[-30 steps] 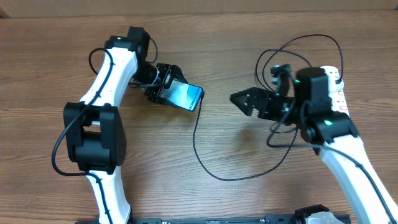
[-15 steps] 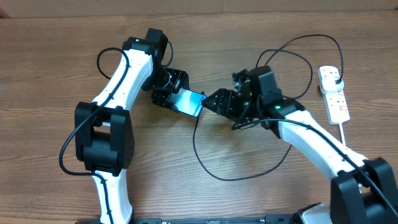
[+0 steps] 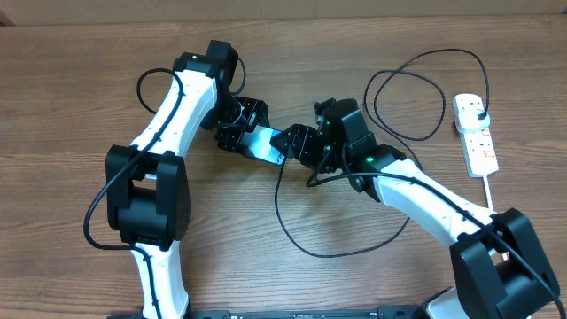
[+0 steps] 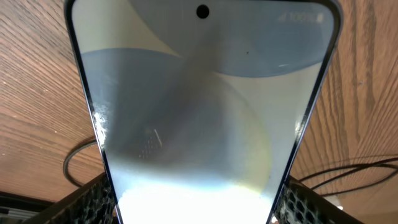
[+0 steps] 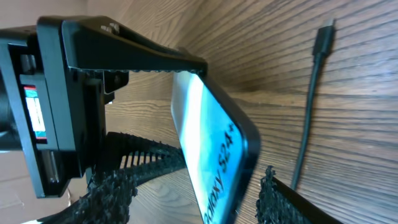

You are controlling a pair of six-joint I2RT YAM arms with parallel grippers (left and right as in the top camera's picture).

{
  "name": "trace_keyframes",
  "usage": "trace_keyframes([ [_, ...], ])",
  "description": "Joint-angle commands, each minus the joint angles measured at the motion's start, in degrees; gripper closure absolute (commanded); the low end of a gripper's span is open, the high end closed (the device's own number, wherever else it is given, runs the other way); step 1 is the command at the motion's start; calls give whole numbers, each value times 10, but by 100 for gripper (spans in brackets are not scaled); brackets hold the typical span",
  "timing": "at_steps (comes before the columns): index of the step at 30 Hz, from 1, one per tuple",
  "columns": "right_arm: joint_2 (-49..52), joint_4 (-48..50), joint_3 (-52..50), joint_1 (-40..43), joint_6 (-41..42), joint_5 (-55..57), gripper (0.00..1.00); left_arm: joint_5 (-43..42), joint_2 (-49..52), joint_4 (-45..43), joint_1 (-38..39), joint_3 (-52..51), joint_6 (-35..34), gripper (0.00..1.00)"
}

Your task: Plug charger to phone and switch on socket

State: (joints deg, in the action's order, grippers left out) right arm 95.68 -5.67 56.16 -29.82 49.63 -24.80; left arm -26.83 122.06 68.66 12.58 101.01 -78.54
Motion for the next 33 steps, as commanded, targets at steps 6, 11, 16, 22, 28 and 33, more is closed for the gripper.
trace_keyframes([
  [6, 34, 11, 13, -5, 29, 12, 38, -33, -5, 1, 3, 18, -12, 48],
  [11, 34, 30, 13, -9, 27, 19, 42, -33, -5, 0, 6, 18, -13, 47],
  [16, 34, 41, 13, -17, 27, 25, 47, -33, -5, -1, 12, 18, -14, 48],
  [22, 34, 41, 13, -25, 29, 47, 48, -33, -5, -2, 26, 18, -14, 47],
  [28, 34, 43, 13, -25, 29, 55, 53, -32, -5, -2, 38, 18, -15, 47],
  [33, 34, 43, 12, -25, 29, 55, 62, -32, -5, -1, 40, 18, -14, 47],
])
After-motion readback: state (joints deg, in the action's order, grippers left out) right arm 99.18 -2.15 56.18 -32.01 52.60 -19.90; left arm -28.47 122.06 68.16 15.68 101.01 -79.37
